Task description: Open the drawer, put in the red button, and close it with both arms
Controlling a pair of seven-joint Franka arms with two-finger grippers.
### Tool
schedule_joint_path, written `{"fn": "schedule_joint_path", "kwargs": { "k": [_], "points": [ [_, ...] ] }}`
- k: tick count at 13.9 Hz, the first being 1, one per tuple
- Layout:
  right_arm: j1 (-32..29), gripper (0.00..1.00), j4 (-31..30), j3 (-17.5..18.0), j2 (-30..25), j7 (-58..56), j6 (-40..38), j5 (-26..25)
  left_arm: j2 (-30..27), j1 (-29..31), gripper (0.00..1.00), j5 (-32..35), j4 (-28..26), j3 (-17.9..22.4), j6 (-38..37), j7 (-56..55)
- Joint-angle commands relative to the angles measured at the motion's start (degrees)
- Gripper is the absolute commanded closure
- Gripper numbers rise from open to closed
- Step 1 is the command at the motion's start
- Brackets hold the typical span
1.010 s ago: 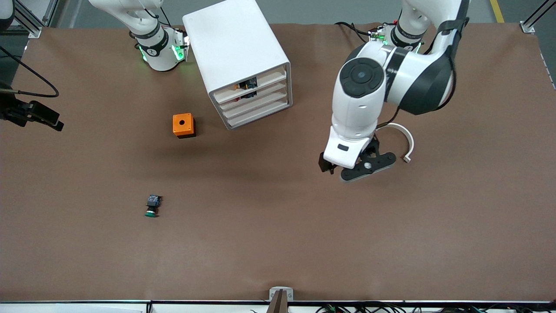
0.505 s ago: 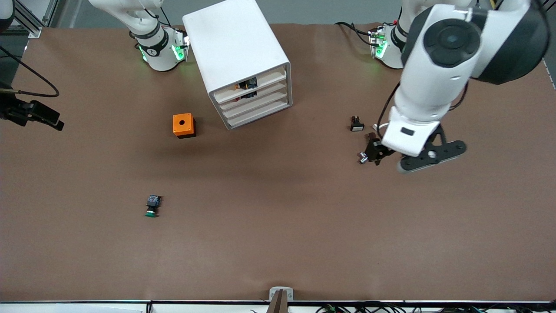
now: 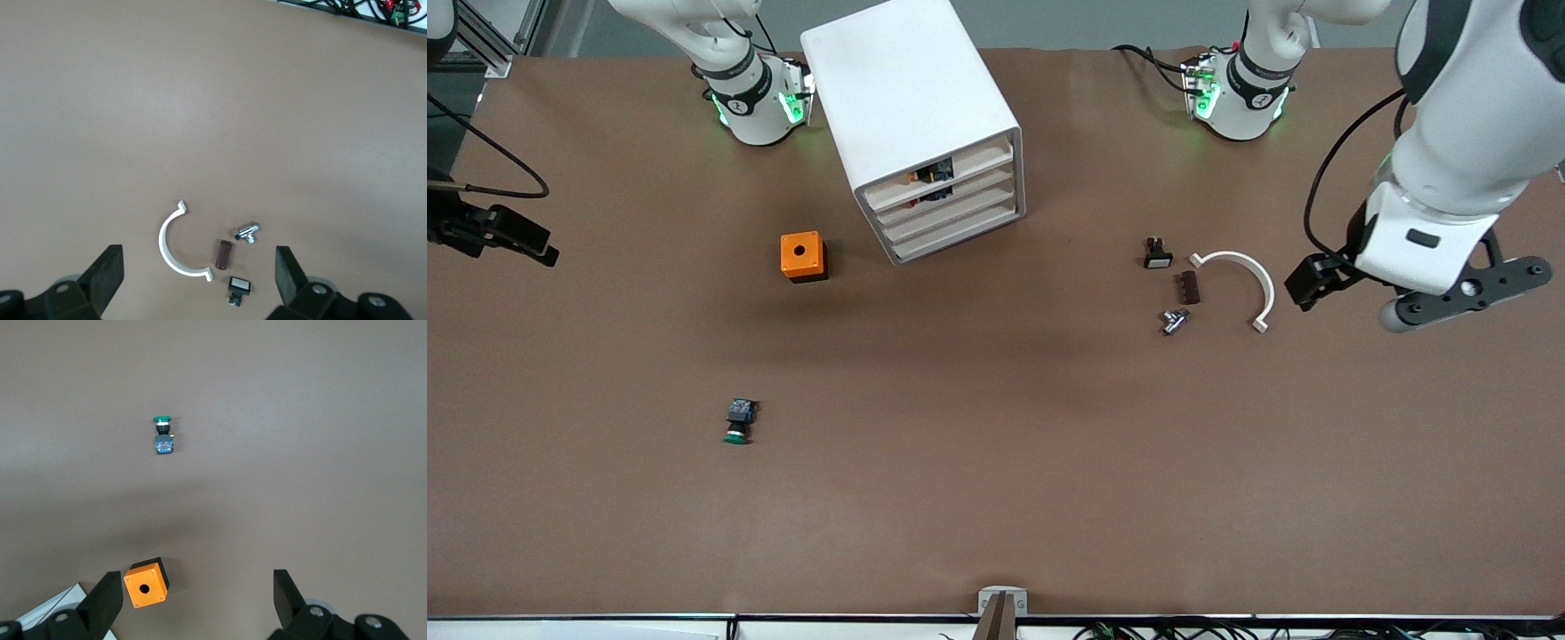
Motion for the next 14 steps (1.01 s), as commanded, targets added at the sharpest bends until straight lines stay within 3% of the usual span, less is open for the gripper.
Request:
{"fn": "schedule_joint_path", "kwargs": {
  "k": [1,3,7,9,14],
  "points": [
    [0.0,0.0,0.8,0.2,0.2,0.4,-0.1,-1.0,-2.1,3.9,0.0,-2.9,-1.8,-1.1,-2.1,5.2],
    [-0.1,0.0,0.9,0.2,0.6,0.3,1.1,-1.0,-4.5,7.7,0.0,-4.2,-4.9,-3.7,-1.8,6.8],
    [-0.1,0.0,0.8,0.2,0.7,0.0,1.7,-0.9,-12.3,11.6,0.0,-4.6,-15.0,-5.0,2.0,12.4],
    [-0.1,0.0,0.8,0.2,0.7,0.0,1.4,-0.9,-15.9,16.1,0.0,-6.5,-20.1,-8.3,4.2,16.1],
    [-0.3,0.0,-0.8,0.2,0.3,0.5,2.2,-0.8,-22.4,20.6,0.0,-6.5,-29.6,-12.9,9.4,21.0]
  ]
}}
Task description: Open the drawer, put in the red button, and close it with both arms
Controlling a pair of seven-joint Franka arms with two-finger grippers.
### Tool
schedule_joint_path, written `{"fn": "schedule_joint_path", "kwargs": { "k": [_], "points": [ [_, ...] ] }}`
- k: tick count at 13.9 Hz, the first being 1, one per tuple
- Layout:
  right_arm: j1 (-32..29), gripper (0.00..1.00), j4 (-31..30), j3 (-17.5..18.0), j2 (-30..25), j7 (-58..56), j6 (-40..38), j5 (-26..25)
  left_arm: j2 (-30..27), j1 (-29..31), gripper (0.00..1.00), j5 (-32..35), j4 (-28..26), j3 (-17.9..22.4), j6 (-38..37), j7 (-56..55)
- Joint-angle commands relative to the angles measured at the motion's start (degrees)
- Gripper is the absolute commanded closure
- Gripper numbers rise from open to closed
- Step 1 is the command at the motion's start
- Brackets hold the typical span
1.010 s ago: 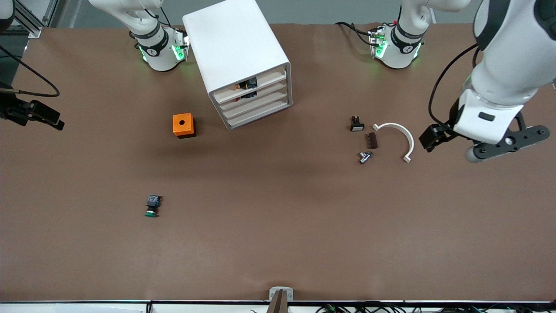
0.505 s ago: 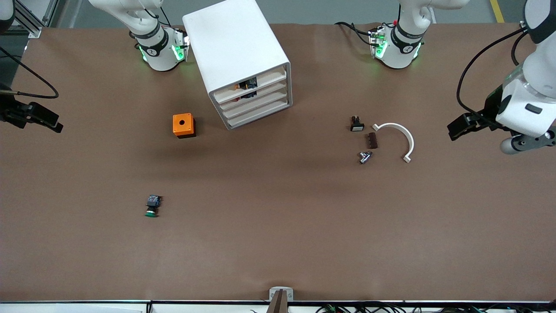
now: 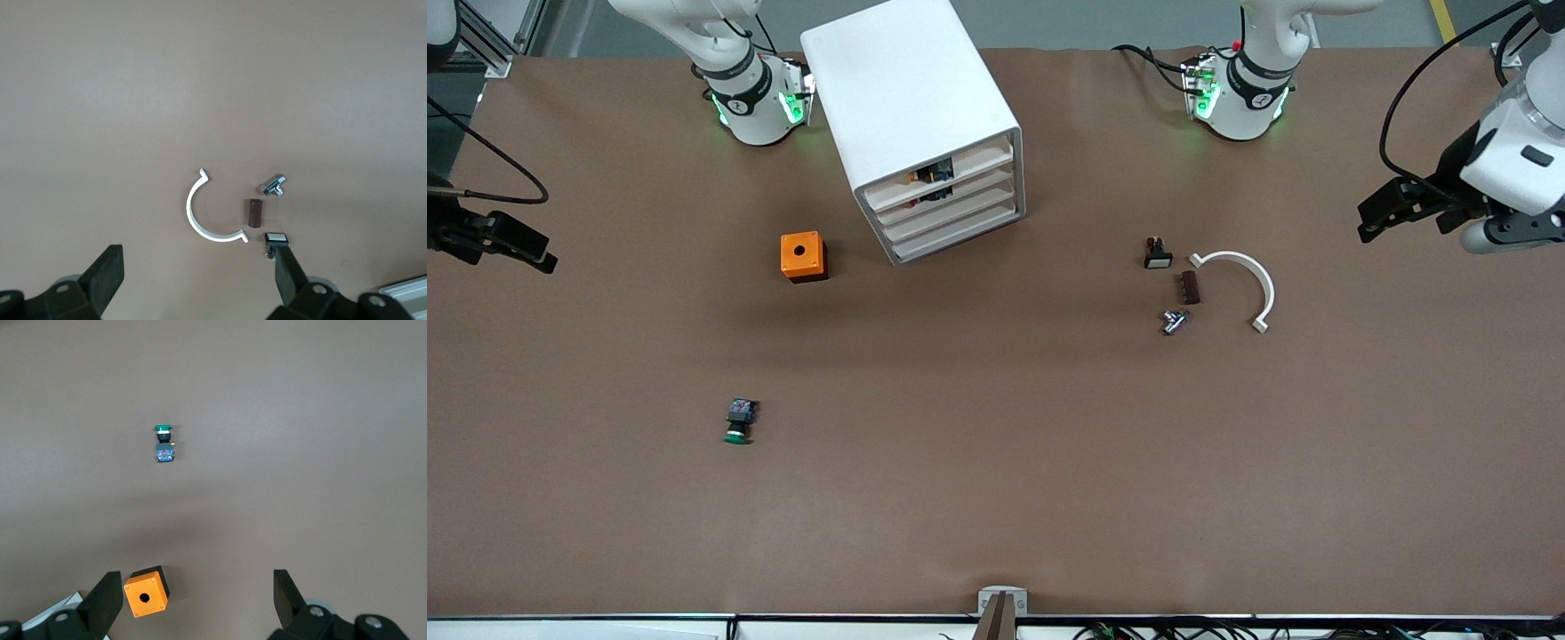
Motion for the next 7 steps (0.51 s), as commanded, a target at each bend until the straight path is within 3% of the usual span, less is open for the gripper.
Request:
{"fn": "schedule_joint_path", "kwargs": {
  "k": [1,7],
  "points": [
    [-0.2,0.0,-0.5,0.2,-0.2,0.5,0.4,-0.8,-4.7,3.1,0.0,-0.8,-6.0,-3.7,3.0,2.3],
    [-0.1,0.0,-0.6,0.2,-0.2,0.5,0.3,-1.0,-5.7,5.6,0.0,-0.7,-5.6,-5.1,2.0,2.1]
  ]
}}
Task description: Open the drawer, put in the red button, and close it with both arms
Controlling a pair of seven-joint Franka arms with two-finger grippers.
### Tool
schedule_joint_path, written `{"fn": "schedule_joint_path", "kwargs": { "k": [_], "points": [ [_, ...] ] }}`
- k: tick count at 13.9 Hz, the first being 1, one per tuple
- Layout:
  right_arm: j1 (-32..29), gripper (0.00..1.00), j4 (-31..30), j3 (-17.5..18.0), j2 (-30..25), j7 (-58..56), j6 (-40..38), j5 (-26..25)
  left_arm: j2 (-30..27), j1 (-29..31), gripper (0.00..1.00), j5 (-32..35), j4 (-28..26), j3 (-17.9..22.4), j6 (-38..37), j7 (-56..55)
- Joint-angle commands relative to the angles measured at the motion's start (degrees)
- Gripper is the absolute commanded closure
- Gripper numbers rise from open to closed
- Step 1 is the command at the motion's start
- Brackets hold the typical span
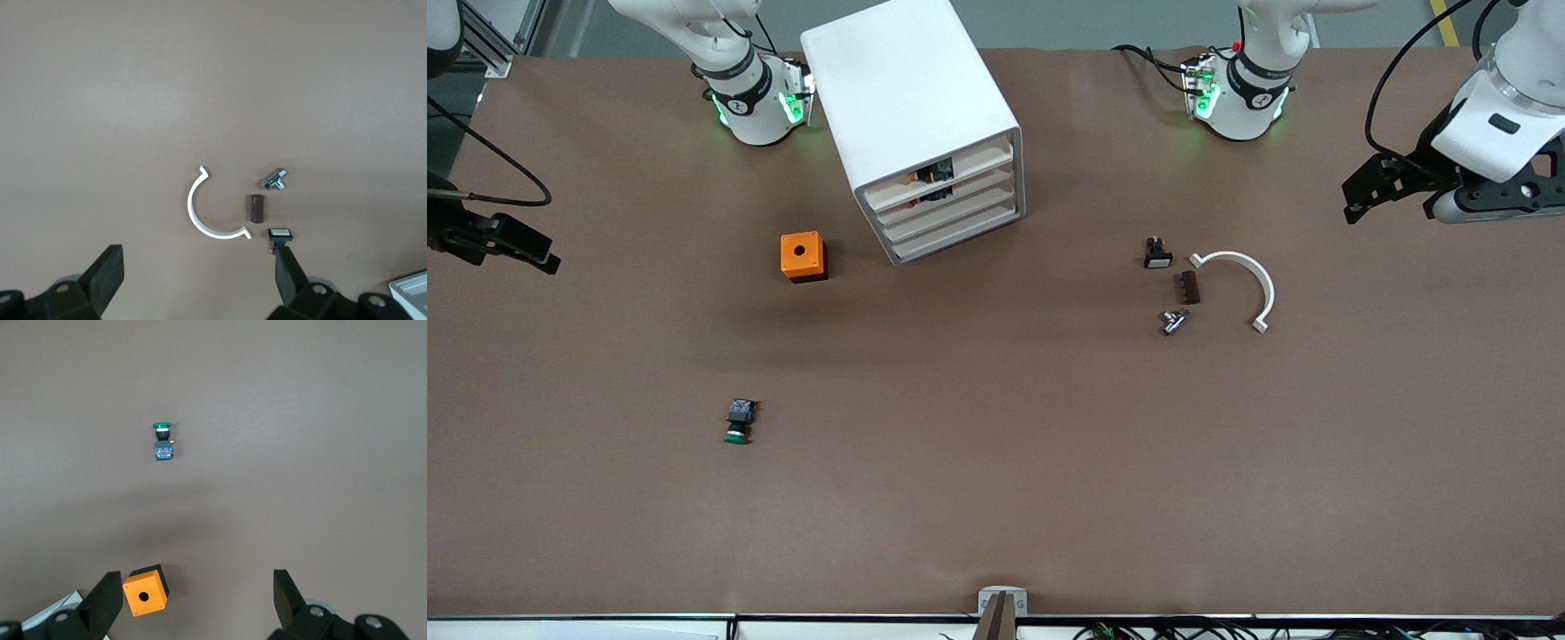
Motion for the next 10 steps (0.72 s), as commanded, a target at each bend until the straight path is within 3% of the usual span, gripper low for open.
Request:
{"fn": "schedule_joint_path", "kwargs": {
  "k": [1,10],
  "points": [
    [-0.1,0.0,-0.2,0.2,-0.2,0.5,0.3,-1.0,-1.3,2.0,0.0,-0.7,0.0,-1.0,0.3,0.8],
    [-0.1,0.0,-0.4,0.3,-0.2,0.4,0.5,-1.0,-1.3,3.5,0.0,-0.4,1.9,-2.7,-3.3,-0.7]
  ]
}}
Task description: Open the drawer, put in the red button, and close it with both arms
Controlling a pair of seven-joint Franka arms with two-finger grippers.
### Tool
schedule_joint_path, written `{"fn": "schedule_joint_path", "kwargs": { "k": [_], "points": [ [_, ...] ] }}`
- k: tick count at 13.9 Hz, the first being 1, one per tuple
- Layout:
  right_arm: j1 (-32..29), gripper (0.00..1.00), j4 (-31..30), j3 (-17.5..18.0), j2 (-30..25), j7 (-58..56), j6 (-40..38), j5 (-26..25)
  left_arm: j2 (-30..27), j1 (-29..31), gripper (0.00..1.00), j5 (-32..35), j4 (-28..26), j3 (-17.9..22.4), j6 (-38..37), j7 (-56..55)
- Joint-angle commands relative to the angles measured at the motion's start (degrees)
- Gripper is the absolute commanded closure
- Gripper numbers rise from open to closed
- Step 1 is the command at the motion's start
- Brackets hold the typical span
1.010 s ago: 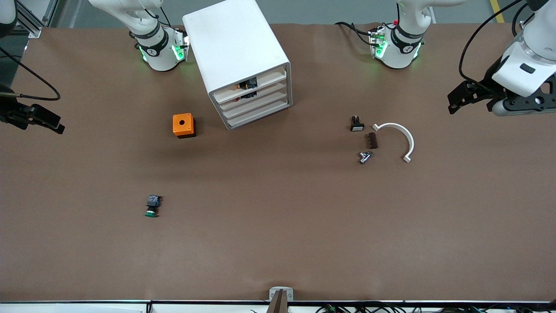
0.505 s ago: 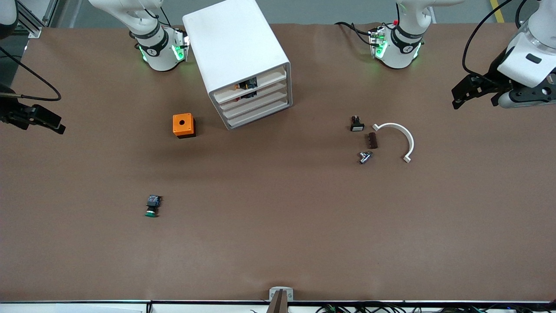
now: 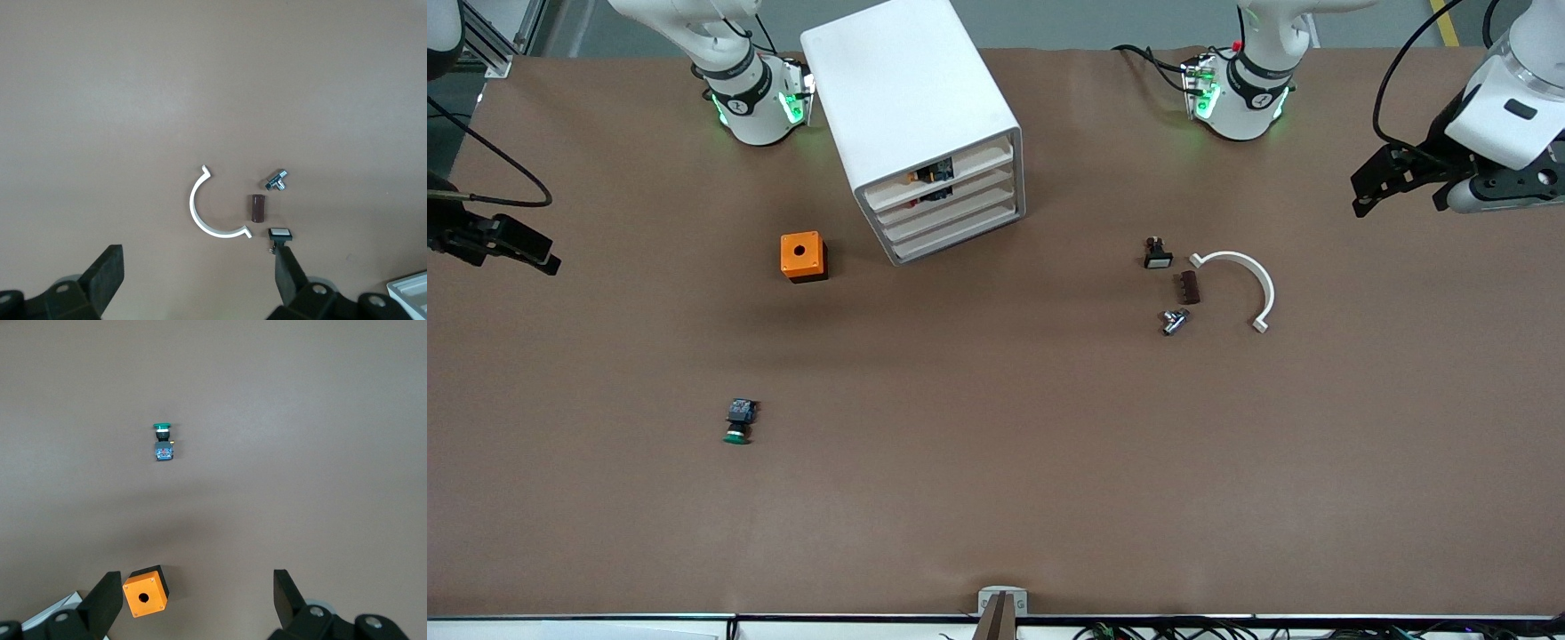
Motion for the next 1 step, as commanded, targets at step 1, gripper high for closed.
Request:
{"fn": "schedule_joint_path", "kwargs": {
  "k": [1],
  "points": [
    [-0.1,0.0,-0.3,0.3,-0.2,0.5,0.3,-1.0,-0.8,2.4,0.0,-0.4,0.9,-1.1,-2.3,0.0]
  ]
}}
